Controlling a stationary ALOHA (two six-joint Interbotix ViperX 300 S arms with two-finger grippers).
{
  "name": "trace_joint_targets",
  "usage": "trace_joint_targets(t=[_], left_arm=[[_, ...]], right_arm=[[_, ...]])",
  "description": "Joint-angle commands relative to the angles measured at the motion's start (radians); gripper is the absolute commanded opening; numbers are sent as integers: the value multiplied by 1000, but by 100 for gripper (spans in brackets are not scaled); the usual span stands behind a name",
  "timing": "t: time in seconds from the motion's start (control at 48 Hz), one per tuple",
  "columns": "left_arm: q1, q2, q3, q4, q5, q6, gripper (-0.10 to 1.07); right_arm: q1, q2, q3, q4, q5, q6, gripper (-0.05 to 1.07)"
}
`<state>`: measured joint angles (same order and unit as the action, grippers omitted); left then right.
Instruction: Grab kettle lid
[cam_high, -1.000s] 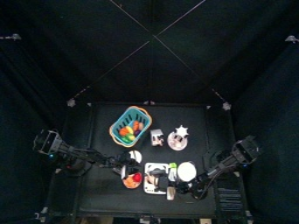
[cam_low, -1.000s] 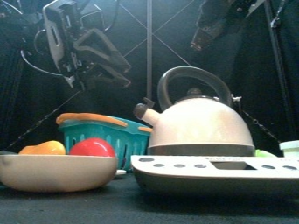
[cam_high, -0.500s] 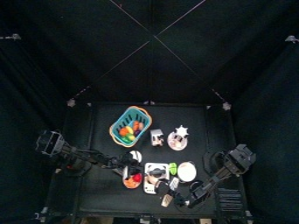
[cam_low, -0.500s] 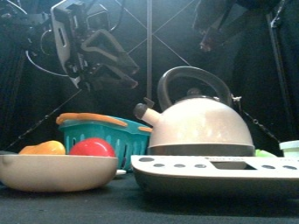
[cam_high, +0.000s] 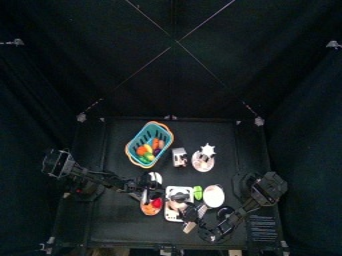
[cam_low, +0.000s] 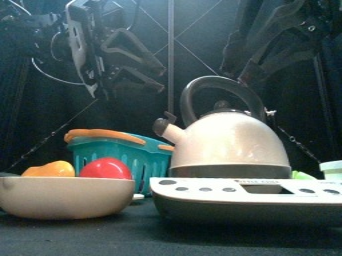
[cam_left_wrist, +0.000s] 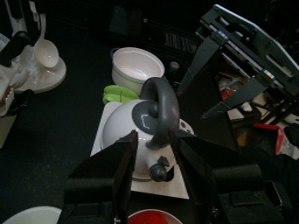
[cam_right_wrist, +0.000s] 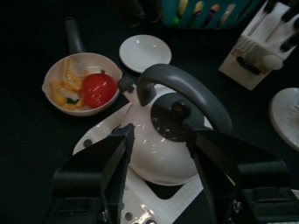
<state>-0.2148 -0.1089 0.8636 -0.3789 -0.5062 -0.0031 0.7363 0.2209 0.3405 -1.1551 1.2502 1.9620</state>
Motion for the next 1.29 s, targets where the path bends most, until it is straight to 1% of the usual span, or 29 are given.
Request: trace_joint_targets(t=[0.0, 0.375, 0.521, 0.729, 1.0, 1.104, 1.188, 1.271], left_arm=[[3, 5, -28, 2, -15, 0, 75], [3, 46, -60, 3, -15, 2, 75], [3, 58, -63, 3, -15, 0, 75], [3, 66, -63, 2, -15, 0, 75], [3, 72, -71, 2, -15, 0, 75], [3, 74, -71, 2, -15, 0, 75], [3, 74, -74, 2, -15, 0, 75], [3, 74, -74, 0, -14, 0, 75]], right_arm=[[0, 3, -40, -6, 37, 5, 84], [-6, 63, -75, -14, 58, 9, 84], [-8, 72, -78, -18, 84, 9, 83], [-20, 89, -87, -25, 104, 12, 77], [-32, 91, -89, -28, 106, 21, 77], [-28, 89, -81, -38, 123, 123, 77], [-23, 91, -46, -77, 169, 264, 77], [-12, 97, -12, -104, 176, 385, 77]])
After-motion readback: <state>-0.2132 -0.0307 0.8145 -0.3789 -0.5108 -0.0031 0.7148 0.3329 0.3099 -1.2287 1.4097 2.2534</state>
